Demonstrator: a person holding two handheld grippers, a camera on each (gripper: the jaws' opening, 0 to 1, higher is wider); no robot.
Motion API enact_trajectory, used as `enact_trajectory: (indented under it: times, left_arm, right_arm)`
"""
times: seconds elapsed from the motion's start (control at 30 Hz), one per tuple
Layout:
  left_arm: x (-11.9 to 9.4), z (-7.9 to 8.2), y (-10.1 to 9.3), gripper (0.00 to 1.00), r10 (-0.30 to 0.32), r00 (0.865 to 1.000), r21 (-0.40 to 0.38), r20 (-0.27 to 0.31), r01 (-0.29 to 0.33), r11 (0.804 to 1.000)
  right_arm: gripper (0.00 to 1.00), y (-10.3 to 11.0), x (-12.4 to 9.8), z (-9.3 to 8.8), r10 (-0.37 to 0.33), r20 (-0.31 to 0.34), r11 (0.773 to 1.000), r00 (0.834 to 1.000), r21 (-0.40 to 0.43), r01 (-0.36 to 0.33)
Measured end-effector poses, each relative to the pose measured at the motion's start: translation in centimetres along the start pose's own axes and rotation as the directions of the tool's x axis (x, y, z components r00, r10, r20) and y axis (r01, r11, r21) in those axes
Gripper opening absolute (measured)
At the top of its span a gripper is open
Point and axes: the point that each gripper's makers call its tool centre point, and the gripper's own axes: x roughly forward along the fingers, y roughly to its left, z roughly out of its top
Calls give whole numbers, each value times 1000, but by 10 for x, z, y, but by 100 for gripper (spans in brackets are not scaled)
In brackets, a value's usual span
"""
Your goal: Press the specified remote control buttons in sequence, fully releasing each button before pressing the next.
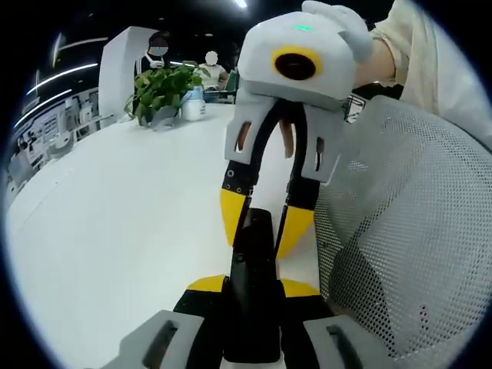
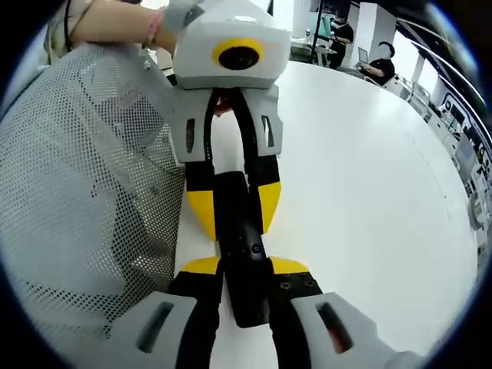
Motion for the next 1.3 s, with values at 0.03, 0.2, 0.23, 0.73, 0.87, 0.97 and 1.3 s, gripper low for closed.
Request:
enact_trajectory:
  times: [0.03, 0.2, 0.23, 0.73, 0.87, 0.97, 1.3]
  left_arm:
    - [0, 0, 0, 25, 0, 1000, 0, 1, 0, 1000]
    - [0, 0, 0, 25, 3, 1000, -4, 2, -3, 1000]
    - [0, 0, 0, 25, 4, 1000, -2, 1, -4, 1000]
    - [4, 2, -5, 25, -13, 999, 49, -38, 15, 999]
    - [5, 2, -5, 25, -14, 999, 49, -37, 16, 999]
    - [5, 2, -6, 25, -10, 999, 62, -42, 13, 998]
    - [8, 7, -1, 28, 2, 1000, -29, 7, -1, 1000]
  right_arm:
    - [22, 0, 0, 0, 1, 3, 1000, 1000, -3, -1]
    - [24, -1, -1, -2, -1, 11, 1000, 1000, 11, 1]
    - [25, -2, 0, -5, -6, -2, 1000, 1000, 20, 6]
    - [27, 1, -5, -28, -81, 14, 992, 997, 97, 79]
    - [28, 1, -5, -28, -102, -6, 988, 995, 114, 102]
    - [27, 1, -6, -28, -106, -6, 988, 994, 112, 106]
    - [25, 3, -6, -29, -99, -5, 990, 995, 103, 99]
